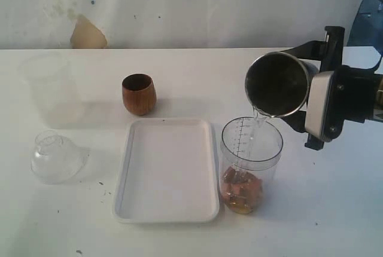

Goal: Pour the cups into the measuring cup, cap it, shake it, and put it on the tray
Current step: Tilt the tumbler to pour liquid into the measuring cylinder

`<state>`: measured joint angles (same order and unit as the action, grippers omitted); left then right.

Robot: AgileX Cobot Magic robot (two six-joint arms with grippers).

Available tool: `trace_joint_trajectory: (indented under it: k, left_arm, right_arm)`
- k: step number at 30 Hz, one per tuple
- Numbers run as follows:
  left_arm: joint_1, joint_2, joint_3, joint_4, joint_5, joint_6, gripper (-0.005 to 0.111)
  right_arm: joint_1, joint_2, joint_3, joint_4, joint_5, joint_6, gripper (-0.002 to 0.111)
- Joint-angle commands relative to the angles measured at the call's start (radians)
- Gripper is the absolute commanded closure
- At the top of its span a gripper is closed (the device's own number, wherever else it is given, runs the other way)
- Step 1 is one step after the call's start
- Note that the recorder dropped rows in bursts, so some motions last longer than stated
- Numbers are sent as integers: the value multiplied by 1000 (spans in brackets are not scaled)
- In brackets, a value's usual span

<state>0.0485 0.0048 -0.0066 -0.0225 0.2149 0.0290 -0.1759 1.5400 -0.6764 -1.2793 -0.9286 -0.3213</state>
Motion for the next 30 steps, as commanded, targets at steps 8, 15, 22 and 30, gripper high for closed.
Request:
trace_joint_trajectory:
  k: [8, 15, 22, 30]
  left_arm:
    - [-1, -5, 7, -2, -11, -2, 106]
    - [-1, -5, 7, -2, -11, -2, 106]
    - [-1, -5, 7, -2, -11, -2, 106]
    - [-1, -5, 7, -2, -11, -2, 106]
  right_arm:
    - [-4, -16, -12, 28, -36, -15, 108]
    - [-4, -16, -12, 26, -36, -15, 108]
    - [-4, -16, -12, 26, -36, -15, 108]
    - [-4, -16, -12, 26, -36, -15, 108]
